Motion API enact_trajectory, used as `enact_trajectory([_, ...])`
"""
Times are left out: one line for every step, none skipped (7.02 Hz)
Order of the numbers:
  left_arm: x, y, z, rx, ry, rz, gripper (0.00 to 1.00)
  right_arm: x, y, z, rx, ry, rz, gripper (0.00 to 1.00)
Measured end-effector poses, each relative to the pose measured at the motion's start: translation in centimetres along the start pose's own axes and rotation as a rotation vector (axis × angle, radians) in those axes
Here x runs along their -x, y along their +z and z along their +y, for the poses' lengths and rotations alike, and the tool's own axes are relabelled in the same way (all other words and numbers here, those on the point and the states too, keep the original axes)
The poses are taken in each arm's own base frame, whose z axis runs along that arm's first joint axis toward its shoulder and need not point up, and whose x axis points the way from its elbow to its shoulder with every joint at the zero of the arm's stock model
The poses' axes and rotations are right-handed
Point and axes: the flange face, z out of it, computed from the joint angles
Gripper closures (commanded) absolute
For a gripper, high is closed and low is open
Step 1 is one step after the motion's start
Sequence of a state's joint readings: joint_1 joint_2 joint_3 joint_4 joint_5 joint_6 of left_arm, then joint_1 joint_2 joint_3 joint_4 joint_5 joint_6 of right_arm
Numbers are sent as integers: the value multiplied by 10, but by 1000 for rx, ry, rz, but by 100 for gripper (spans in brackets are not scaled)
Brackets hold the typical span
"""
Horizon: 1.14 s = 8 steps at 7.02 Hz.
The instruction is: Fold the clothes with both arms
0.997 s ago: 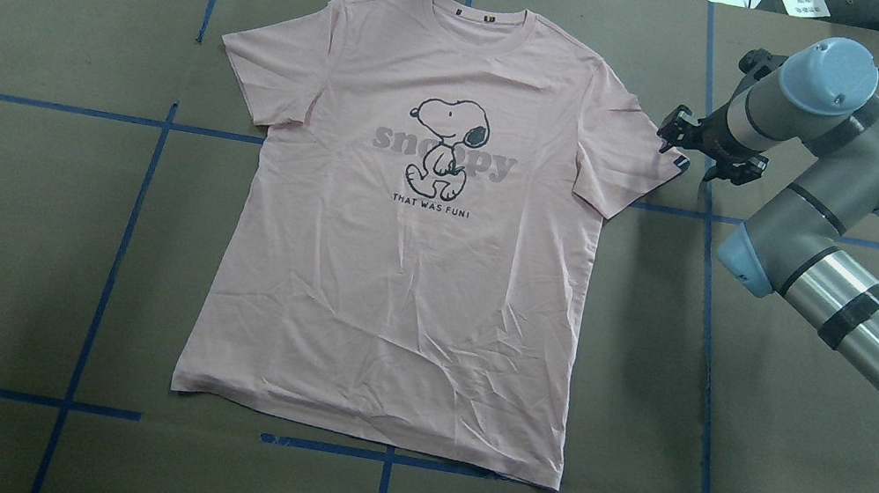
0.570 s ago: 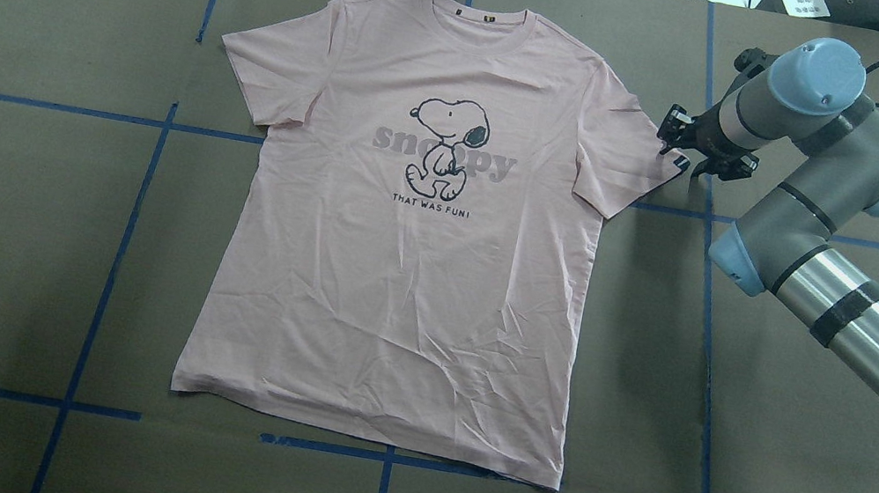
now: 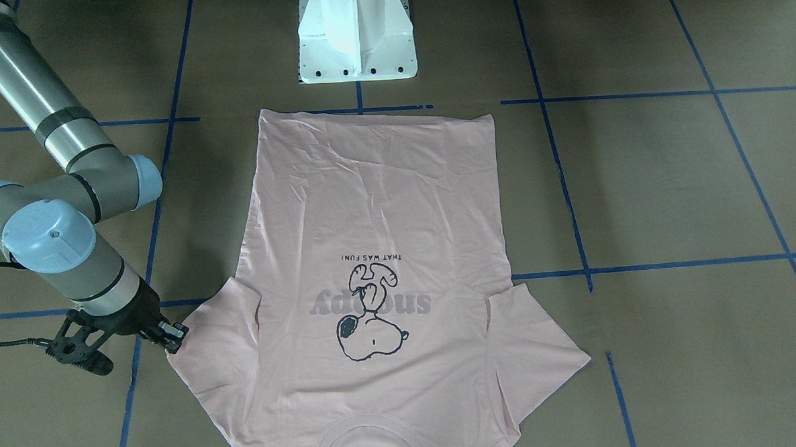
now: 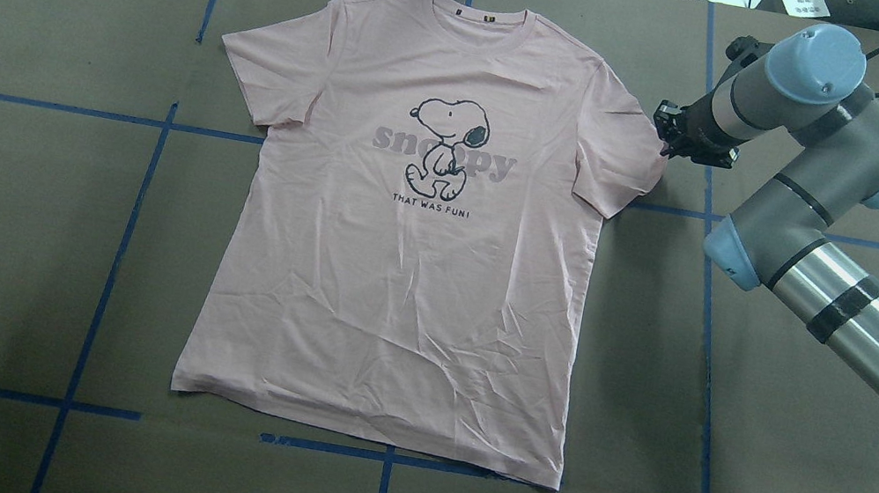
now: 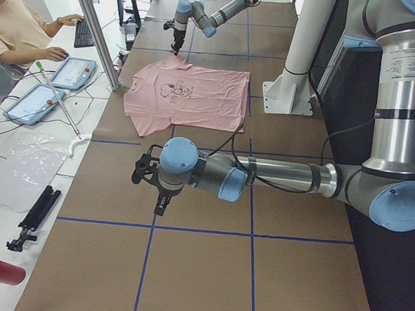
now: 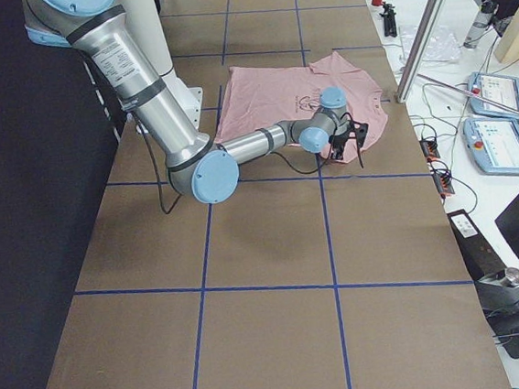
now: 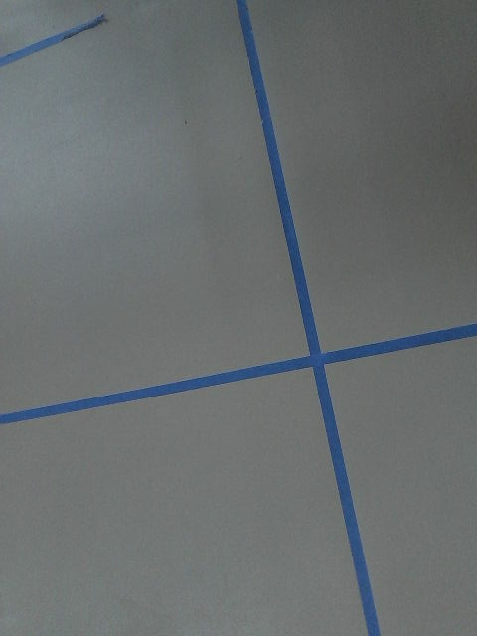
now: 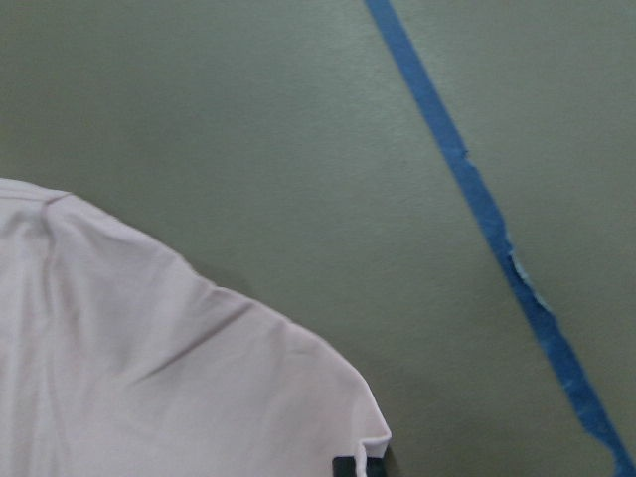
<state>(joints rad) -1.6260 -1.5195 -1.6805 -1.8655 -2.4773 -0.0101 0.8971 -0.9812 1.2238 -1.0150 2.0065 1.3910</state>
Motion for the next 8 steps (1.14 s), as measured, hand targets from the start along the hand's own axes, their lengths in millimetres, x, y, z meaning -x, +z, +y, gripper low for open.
enact_trajectory([-2, -2, 0, -5, 6, 1, 0, 32, -13, 10, -7, 20, -21, 100])
enact_trajectory([-3, -3, 0, -7, 9, 1, 0, 70, -18, 28, -25, 53, -28, 100])
enact_trajectory([-4, -3, 0, -8, 10, 1, 0, 102, -15, 44, -61, 61, -19, 100])
enact_trajectory([-4, -3, -1, -9, 11, 1, 0, 134, -3, 55, -91, 61, -2, 3])
enact_trajectory([-4, -3, -1, -10, 12, 1, 0, 159, 8, 62, -111, 61, 15, 0])
enact_trajectory([-6, -3, -3, -11, 6, 1, 0, 170, 16, 67, -130, 59, 27, 0])
enact_trajectory([-13, -1, -10, -14, -19, 7, 0, 176, 18, 72, -144, 54, 29, 0])
enact_trajectory([-36, 11, -24, -19, -51, 26, 0, 182, 13, 76, -148, 47, 14, 0])
